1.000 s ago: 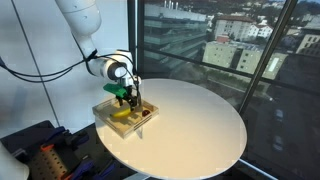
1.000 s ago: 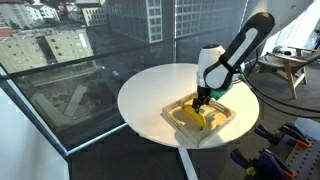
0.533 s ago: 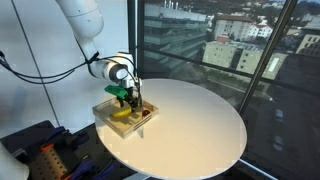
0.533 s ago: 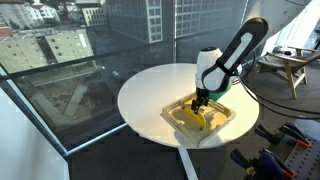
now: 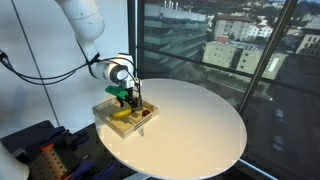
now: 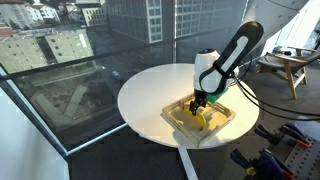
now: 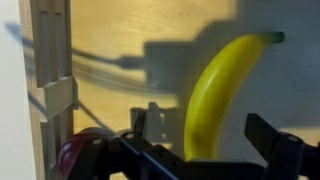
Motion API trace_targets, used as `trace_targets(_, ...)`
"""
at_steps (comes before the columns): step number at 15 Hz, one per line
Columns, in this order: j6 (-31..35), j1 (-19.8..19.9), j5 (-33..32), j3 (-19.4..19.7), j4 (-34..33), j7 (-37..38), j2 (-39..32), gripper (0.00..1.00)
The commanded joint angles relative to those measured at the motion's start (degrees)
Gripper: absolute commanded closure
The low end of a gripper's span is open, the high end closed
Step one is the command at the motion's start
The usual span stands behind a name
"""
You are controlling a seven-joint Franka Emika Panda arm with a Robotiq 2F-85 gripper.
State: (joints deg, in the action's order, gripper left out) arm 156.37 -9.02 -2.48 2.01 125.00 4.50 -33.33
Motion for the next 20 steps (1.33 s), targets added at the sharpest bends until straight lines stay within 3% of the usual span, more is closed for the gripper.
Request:
trace_targets(1,-0.32,-0.93,-1.39,0.59,-1.38,1.99,-0.68,0.0)
trace_targets(12,-0.23,-1.27,-1.31,0.56,-2.11,1.87,-2.08,0.0)
trace_targets(13,-0.26,-1.15,-1.21,0.43,-2.14,1.75,-2.14,0.1)
trace_targets(14,-0.27,-1.12,-1.18,0.4,-2.17,1.72,-2.2,0.27)
trace_targets(20,-0.33,-1.06,-1.11,0.27,-2.27,1.56,-2.52,0.77)
